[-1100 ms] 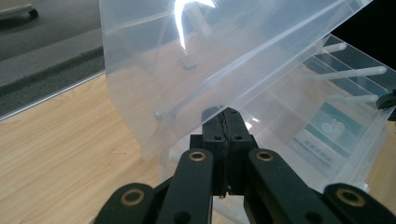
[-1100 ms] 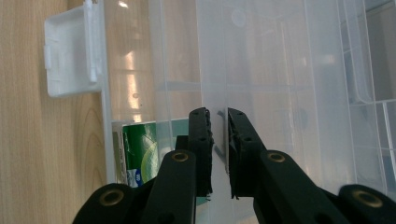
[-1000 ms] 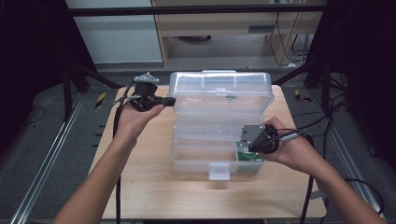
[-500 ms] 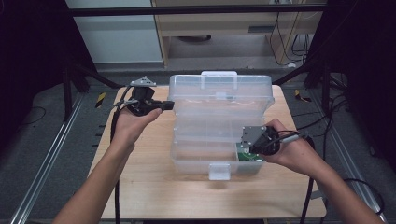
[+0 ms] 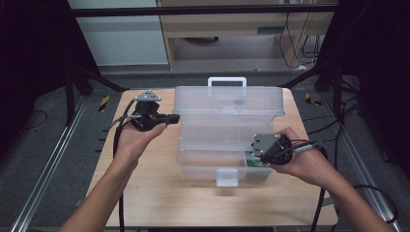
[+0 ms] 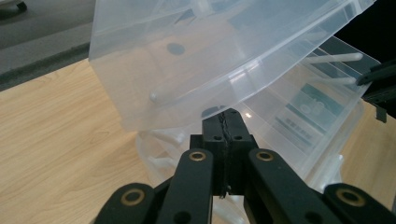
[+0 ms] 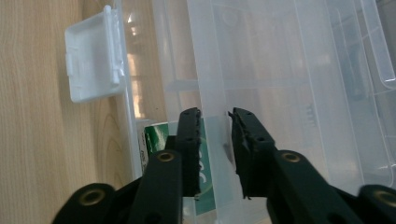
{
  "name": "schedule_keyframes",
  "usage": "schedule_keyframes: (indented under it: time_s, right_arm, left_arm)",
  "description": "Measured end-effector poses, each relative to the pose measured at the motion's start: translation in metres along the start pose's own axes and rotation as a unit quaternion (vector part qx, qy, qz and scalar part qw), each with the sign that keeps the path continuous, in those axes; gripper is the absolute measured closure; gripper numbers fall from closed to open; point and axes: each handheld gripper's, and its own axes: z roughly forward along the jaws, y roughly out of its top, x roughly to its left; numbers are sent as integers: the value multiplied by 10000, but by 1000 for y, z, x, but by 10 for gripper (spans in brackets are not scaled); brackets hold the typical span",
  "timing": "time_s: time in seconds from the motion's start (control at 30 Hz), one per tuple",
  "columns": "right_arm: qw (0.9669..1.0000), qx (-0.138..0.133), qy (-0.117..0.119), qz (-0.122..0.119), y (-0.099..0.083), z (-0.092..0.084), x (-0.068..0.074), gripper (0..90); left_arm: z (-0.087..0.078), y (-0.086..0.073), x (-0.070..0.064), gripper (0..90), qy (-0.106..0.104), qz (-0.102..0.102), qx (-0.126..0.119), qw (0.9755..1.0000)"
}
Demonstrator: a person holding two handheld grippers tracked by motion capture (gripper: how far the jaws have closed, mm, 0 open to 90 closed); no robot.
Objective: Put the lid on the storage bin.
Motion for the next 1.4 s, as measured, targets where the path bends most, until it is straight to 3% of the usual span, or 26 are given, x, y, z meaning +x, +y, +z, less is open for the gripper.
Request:
schedule_keyframes:
  time_s: [0.37,0.5,0.73,1.27,1.4]
  right_arm:
    - [9969,-375,-300,629,-19,-22,16,440]
    - [9958,-299,-359,788,-28,-27,23,352]
    - [9911,-118,-507,1229,-48,-29,26,212]
    - [9800,-40,-753,1841,-89,-37,30,171]
    - [9778,-5,-826,1924,-97,-36,31,173]
  left_arm:
    - [-1,-24,-9,900,-125,-42,-1,9999]
    - [0,-29,-12,900,-100,27,-23,9999]
    - [1,-38,-13,900,-167,28,-44,9998]
    - [2,-56,-21,900,-90,188,-107,9997]
    - [3,-62,-21,900,-82,144,-147,9998]
